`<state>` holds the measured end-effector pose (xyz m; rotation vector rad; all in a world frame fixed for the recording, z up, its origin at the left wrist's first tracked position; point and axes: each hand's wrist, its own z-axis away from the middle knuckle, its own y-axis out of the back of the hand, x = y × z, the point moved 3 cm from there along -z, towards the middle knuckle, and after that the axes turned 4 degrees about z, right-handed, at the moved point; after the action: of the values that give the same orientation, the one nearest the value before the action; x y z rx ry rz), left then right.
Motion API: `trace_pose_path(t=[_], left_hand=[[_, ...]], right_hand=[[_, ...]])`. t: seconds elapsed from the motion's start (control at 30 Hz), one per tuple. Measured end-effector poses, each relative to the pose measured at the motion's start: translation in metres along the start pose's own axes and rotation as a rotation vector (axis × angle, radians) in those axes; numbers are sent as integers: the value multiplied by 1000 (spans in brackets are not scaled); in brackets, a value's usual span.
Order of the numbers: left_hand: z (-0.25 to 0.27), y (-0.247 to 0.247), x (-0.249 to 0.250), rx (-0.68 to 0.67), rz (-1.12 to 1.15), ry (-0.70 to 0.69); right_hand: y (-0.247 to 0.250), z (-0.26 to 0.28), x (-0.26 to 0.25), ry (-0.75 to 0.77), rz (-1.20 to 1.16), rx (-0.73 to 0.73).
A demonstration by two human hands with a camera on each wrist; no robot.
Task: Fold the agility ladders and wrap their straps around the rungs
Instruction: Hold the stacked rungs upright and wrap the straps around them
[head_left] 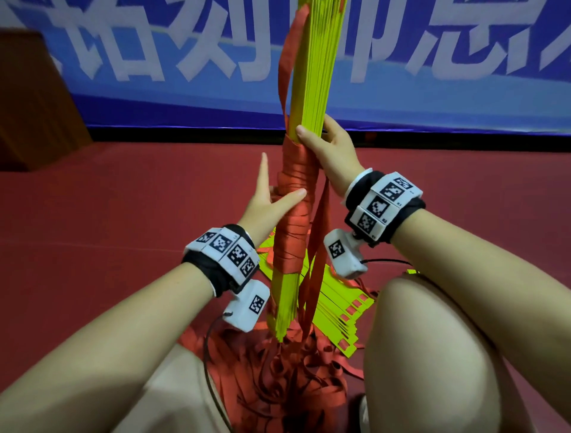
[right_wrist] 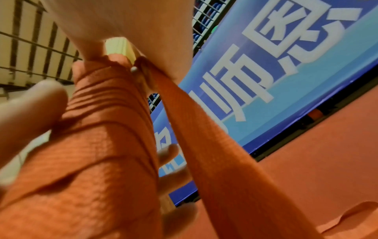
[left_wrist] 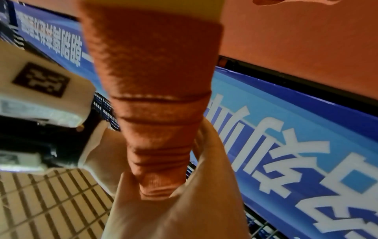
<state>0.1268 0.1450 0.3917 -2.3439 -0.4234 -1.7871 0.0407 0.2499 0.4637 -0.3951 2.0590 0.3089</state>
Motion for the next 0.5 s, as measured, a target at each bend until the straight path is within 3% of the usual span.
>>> trace_pose_path(t=[0.2,0.5], left_hand=[[1,1,5,4,76,-100],[0,15,-1,116,-34,-133]], right_hand=[[-12,5,-9,8,1,-130],[7,0,9,-249,234,-225]])
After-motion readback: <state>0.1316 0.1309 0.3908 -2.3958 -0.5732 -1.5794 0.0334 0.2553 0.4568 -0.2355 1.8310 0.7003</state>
